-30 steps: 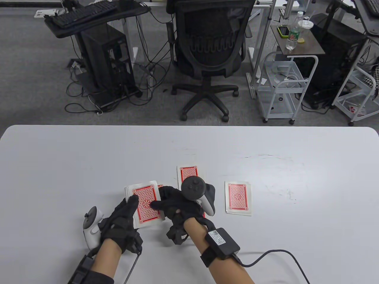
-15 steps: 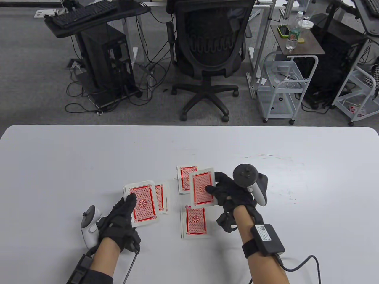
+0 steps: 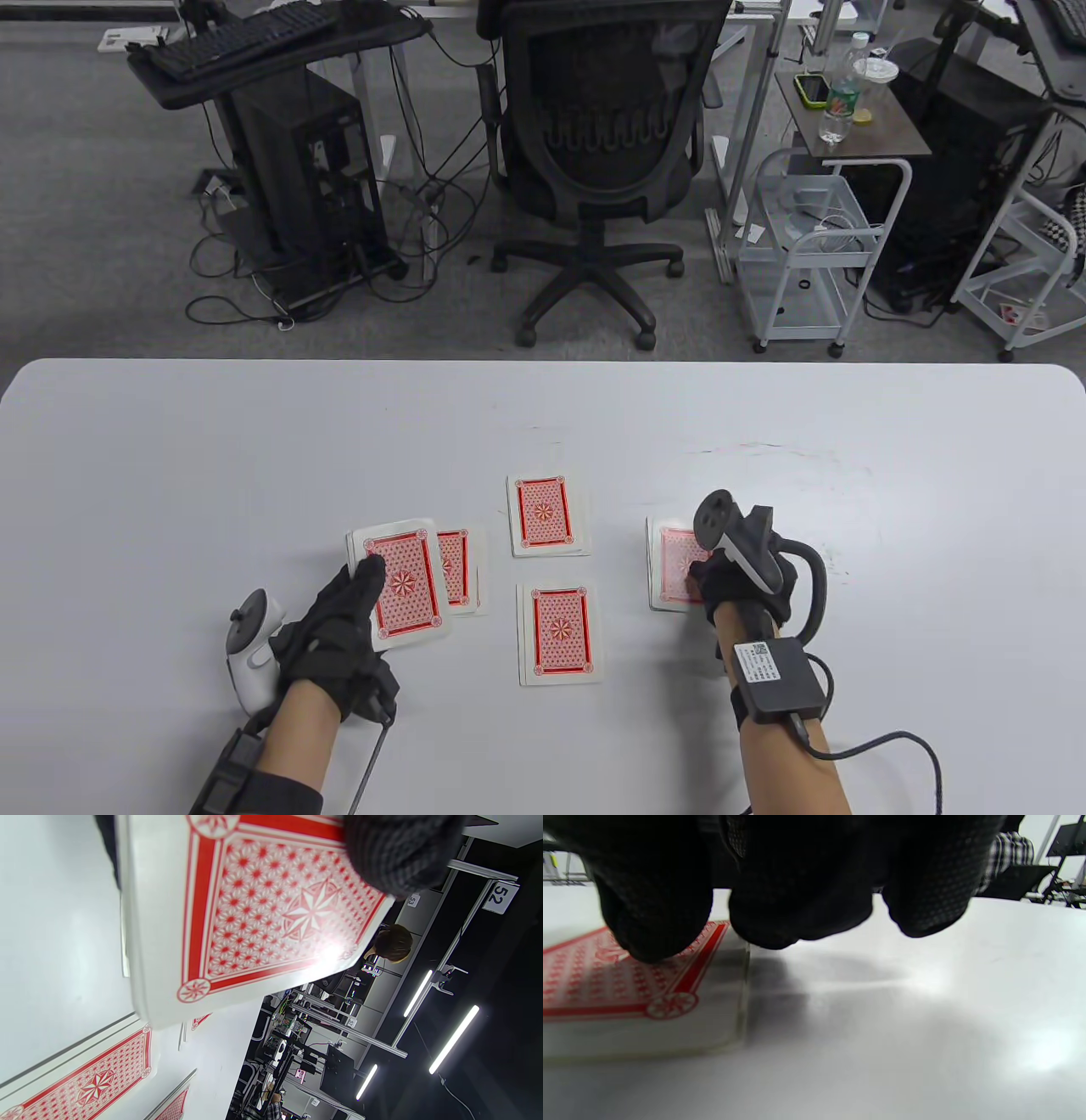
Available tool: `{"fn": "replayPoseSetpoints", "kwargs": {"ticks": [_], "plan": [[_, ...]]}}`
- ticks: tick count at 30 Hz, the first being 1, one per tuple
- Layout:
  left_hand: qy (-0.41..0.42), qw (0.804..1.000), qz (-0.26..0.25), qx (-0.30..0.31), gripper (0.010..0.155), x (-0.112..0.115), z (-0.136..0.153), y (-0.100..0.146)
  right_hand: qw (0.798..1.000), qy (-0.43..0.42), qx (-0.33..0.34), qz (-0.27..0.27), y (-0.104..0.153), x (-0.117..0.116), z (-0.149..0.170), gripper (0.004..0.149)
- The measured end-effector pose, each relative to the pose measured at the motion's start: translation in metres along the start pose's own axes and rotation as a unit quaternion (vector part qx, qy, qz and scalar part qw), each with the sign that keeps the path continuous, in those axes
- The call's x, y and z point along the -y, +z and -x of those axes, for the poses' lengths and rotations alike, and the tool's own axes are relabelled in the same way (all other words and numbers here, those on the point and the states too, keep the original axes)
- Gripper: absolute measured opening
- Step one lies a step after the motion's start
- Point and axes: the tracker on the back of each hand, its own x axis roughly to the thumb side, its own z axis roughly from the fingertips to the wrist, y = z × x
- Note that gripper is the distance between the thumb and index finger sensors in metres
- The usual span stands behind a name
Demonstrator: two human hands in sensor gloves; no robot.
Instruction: Four-player card dealing with fan arrangement
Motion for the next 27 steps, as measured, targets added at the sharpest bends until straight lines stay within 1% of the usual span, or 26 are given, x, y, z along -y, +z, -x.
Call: {"fn": "replayPoseSetpoints", "kwargs": {"ticks": [3, 5, 8, 9, 10, 12, 13, 14, 17, 18, 19, 20, 21, 22, 23, 24, 26, 27], "plan": [[-0.001, 1.0, 0.0, 0.0, 0.049, 0.001, -0.001, 0.001, 0.998, -0.043, 0.036, 0.019, 0.014, 0.017, -0.008, 0.074], [-0.001, 1.0, 0.001, 0.002, 0.05, 0.003, -0.001, 0.001, 0.994, -0.088, 0.063, 0.018, 0.025, 0.028, -0.018, 0.071], [-0.004, 1.0, 0.003, 0.003, 0.049, 0.008, -0.001, 0.003, 0.974, -0.193, 0.119, 0.006, 0.049, 0.043, -0.044, 0.066], [-0.007, 1.0, 0.004, 0.003, 0.049, 0.01, -0.001, 0.004, 0.96, -0.239, 0.146, -0.004, 0.058, 0.046, -0.057, 0.065], [-0.009, 1.0, 0.005, 0.003, 0.049, 0.011, 0.0, 0.004, 0.951, -0.264, 0.16, -0.014, 0.063, 0.046, -0.064, 0.064], [-0.013, 1.0, 0.007, 0.001, 0.049, 0.015, 0.002, 0.005, 0.914, -0.344, 0.206, -0.053, 0.08, 0.04, -0.092, 0.063], [-0.013, 1.0, 0.009, 0.0, 0.049, 0.017, 0.002, 0.005, 0.905, -0.359, 0.22, -0.065, 0.084, 0.037, -0.099, 0.063], [-0.014, 1.0, 0.014, -0.001, 0.05, 0.02, 0.003, 0.005, 0.887, -0.383, 0.243, -0.087, 0.091, 0.031, -0.111, 0.063], [-0.014, 0.999, 0.036, -0.002, 0.049, 0.028, 0.005, 0.006, 0.835, -0.427, 0.322, -0.129, 0.1, 0.013, -0.138, 0.071], [-0.015, 0.999, 0.041, -0.003, 0.049, 0.032, 0.006, 0.007, 0.83, -0.427, 0.33, -0.145, 0.103, 0.007, -0.145, 0.075], [-0.017, 0.999, 0.045, -0.003, 0.049, 0.036, 0.008, 0.007, 0.828, -0.419, 0.342, -0.15, 0.105, 0.004, -0.148, 0.076], [-0.02, 0.999, 0.047, -0.004, 0.049, 0.039, 0.009, 0.008, 0.826, -0.421, 0.347, -0.143, 0.106, 0.001, -0.15, 0.074], [-0.025, 0.998, 0.052, -0.007, 0.049, 0.042, 0.01, 0.008, 0.829, -0.428, 0.337, -0.129, 0.108, -0.001, -0.152, 0.069], [-0.031, 0.998, 0.056, -0.009, 0.05, 0.046, 0.012, 0.008, 0.835, -0.432, 0.32, -0.114, 0.11, -0.003, -0.152, 0.062], [-0.035, 0.998, 0.05, -0.01, 0.049, 0.047, 0.012, 0.01, 0.843, -0.439, 0.297, -0.095, 0.112, -0.003, -0.151, 0.059], [-0.037, 0.998, 0.041, -0.011, 0.05, 0.047, 0.013, 0.01, 0.845, -0.442, 0.289, -0.09, 0.111, -0.002, -0.15, 0.059], [-0.034, 0.998, 0.054, -0.01, 0.05, 0.047, 0.012, 0.009, 0.844, -0.444, 0.287, -0.094, 0.11, 0.0, -0.146, 0.058], [-0.03, 0.998, 0.057, -0.009, 0.05, 0.046, 0.012, 0.009, 0.837, -0.457, 0.287, -0.09, 0.108, 0.001, -0.144, 0.057]]}}
